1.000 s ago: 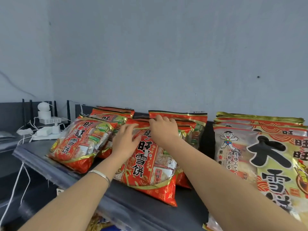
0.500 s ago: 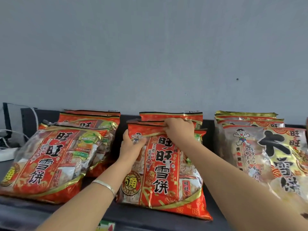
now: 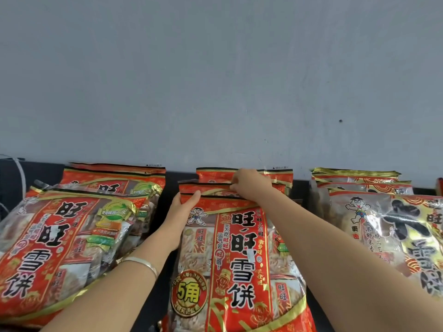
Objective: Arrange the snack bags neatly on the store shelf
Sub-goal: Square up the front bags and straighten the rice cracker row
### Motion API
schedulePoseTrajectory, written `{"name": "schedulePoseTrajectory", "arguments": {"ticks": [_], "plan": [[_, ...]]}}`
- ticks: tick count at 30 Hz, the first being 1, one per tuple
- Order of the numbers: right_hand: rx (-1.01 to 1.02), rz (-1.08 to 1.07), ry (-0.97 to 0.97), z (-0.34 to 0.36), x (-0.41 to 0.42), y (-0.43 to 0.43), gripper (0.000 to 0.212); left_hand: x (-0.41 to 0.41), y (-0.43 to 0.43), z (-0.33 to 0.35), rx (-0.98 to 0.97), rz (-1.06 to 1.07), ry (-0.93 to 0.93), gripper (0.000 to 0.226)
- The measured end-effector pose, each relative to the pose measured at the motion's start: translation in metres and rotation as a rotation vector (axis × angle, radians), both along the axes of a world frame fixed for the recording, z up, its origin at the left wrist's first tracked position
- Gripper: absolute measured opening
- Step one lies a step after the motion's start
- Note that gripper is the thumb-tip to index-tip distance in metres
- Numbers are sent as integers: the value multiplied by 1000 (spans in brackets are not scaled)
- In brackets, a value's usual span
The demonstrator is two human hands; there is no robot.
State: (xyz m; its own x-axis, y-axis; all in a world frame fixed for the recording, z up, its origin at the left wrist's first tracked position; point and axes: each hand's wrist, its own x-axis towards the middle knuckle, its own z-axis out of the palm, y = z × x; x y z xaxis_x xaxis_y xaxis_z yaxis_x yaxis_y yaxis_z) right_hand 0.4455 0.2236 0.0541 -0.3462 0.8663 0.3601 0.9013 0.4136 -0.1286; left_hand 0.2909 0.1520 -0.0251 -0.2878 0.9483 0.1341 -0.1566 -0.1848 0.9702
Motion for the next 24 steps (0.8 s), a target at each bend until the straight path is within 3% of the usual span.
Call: {"name": "schedulePoseTrajectory", "arguments": {"ticks": [3,6,8,11,13,17,24], "plan": [[117,-72,36,0,8,5,20,7,7,0,40,2,25,33],[185,-106,94,-1,22,7,19,19,7,4,54,-29,46,29],[137,-82,92,-3,26,6,20,25,5,3,52,-41,71,35],[82,-20,76,-7,29,-1,26,21,0,0,41,49,147,65],[176,7,65,-6,32,-6,31,14,0,3,75,257,349,74],[285,15,81,-2,46,-21,35,35,-9,24,227,589,879,56],[358,-93,92,-1,113,-48,34,125,-13,28,447,330,1155,48]]}}
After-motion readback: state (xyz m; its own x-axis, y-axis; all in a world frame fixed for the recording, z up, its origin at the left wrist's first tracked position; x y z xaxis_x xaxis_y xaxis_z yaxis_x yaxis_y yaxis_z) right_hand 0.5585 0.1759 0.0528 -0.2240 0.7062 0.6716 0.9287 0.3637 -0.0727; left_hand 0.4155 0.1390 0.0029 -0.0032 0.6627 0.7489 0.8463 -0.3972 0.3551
